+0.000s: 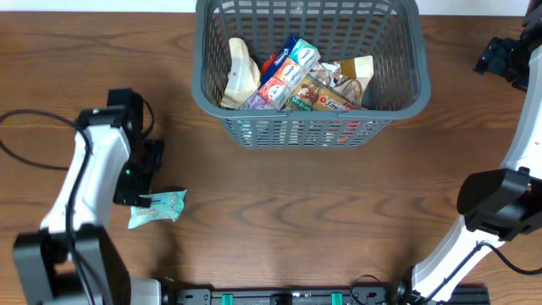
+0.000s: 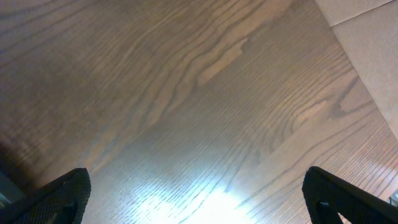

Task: Pack container
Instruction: 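Lower the left gripper and grasp the mint-green wipes packet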

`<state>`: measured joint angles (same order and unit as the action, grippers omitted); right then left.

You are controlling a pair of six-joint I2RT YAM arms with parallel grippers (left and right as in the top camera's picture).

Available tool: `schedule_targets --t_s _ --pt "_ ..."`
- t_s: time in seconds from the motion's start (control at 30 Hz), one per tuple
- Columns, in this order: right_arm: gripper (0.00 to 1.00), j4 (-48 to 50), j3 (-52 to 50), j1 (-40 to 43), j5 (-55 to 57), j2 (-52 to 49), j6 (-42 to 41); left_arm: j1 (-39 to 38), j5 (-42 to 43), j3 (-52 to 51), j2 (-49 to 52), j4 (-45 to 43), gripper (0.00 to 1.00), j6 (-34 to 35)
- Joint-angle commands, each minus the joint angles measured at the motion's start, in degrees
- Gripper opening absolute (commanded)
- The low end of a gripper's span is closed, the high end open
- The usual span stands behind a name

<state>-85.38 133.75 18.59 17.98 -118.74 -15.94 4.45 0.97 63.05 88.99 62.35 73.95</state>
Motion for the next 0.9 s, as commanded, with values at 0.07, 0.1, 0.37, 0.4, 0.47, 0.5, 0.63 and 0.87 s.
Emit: schedule_targets --t_s 0.07,0.1,0.37,0.4,0.47,0.5,0.63,0.87 --pt "0.99 0.1 -0.1 0.5 0.6 -0.4 -0.7 0.3 1.0 -6.6 -13.9 -1.1 0.99 -1.0" --pt "0.99 0.1 -0.1 0.5 0.6 -0.4 -0.7 0.3 1.0 -7.7 -16.4 -1.9 0.99 -1.1" --pt "0.99 0.1 -0.1 0.5 0.6 -0.4 -0.7 0.3 1.1 -14.9 -23.8 -1.6 0.99 1.8" --pt "0.99 0.1 -0.1 0.5 0.6 -0.4 -0.7 0.3 1.3 -15.8 -23.8 -1.9 0.99 1.8" --pt "0.99 0.1 -0.1 0.5 0.6 -0.4 -0.7 0.3 1.2 -16.9 -23.8 -2.3 0.99 1.8" --pt "0.99 0.1 -0.1 0.5 0.6 -0.4 -0.7 0.3 1.2 -17.2 -23.8 -2.3 0.99 1.8" --pt "0.99 0.1 -0.1 0.5 0.6 -0.4 -0.7 0.3 1.0 -18.9 -23.8 -4.7 0.99 1.7" --pt "0.99 0.1 -0.1 0.5 0.6 -0.4 -0.7 0.3 1.3 -23.3 -23.6 -11.6 0.99 -1.7"
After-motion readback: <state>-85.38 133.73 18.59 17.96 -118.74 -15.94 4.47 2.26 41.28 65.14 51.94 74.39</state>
